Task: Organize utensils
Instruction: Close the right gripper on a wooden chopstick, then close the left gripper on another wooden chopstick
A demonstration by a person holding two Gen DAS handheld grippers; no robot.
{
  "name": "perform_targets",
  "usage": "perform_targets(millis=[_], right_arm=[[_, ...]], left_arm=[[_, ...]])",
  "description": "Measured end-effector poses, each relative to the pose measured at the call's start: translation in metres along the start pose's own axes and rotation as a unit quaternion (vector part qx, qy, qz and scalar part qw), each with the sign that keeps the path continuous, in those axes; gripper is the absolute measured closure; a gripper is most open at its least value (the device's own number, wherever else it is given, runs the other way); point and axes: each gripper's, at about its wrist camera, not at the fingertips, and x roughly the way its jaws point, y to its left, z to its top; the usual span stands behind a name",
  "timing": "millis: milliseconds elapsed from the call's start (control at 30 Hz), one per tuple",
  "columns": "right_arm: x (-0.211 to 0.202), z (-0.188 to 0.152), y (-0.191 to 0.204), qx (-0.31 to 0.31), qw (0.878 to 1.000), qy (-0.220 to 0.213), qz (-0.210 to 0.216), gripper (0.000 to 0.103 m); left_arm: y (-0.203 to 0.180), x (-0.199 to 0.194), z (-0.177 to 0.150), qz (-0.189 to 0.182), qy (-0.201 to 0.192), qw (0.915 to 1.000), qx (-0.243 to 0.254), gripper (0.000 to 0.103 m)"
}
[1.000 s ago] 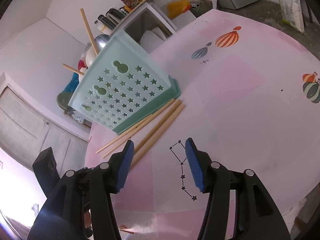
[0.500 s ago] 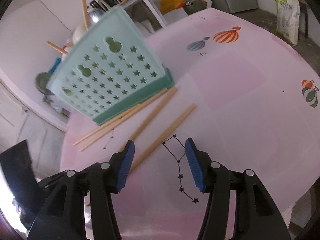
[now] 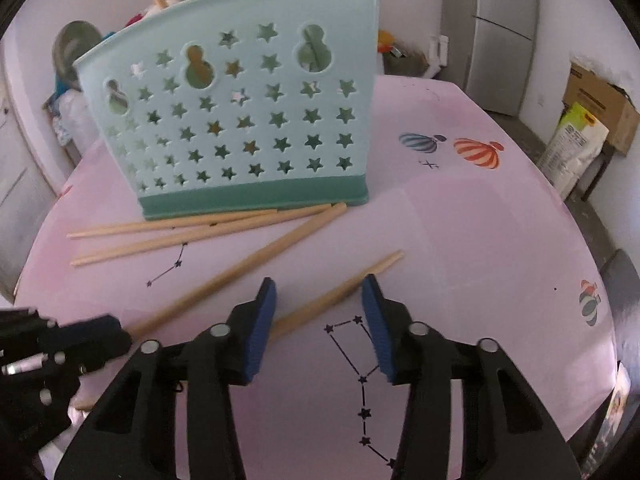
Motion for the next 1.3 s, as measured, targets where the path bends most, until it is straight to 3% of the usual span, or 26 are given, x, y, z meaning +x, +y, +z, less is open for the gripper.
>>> perform_targets(millis=[267,467,667,833,1033,1300], right_arm=[[-0.008,-0.007,-0.027,0.020,1.000,0.006,0.017,0.095],[-0.010,-0.011,-0.049,0.048,0.998,0.010,0.031,0.095],[-0.012,-0.014,-0.056,0.065,0.997,0.014,0.050,0.095],[-0.011,-0.012,-0.063,0.083,0.994,0.019,0.068,0.095],[-0.008,-0.012,-0.070,0.101,0.991,0.021,0.086,0.095],[-0.008,-0.013,-0.074,0.110,0.989,0.022,0.098,0.095]], left_arm=[[0.006,-0.002,0.000,-0.004,0.000,0.9999,-0.012,0.094],[0.001,-0.004,-0.006,-0.035,0.019,0.9988,-0.027,0.095],[-0.004,-0.002,-0.011,-0.114,0.056,0.9905,-0.054,0.093],[-0.007,0.003,0.005,-0.113,0.049,0.9910,-0.051,0.088],[-0.026,0.018,0.026,-0.086,0.052,0.9949,0.007,0.084],[-0.059,0.036,0.046,-0.073,0.050,0.9937,0.069,0.078]])
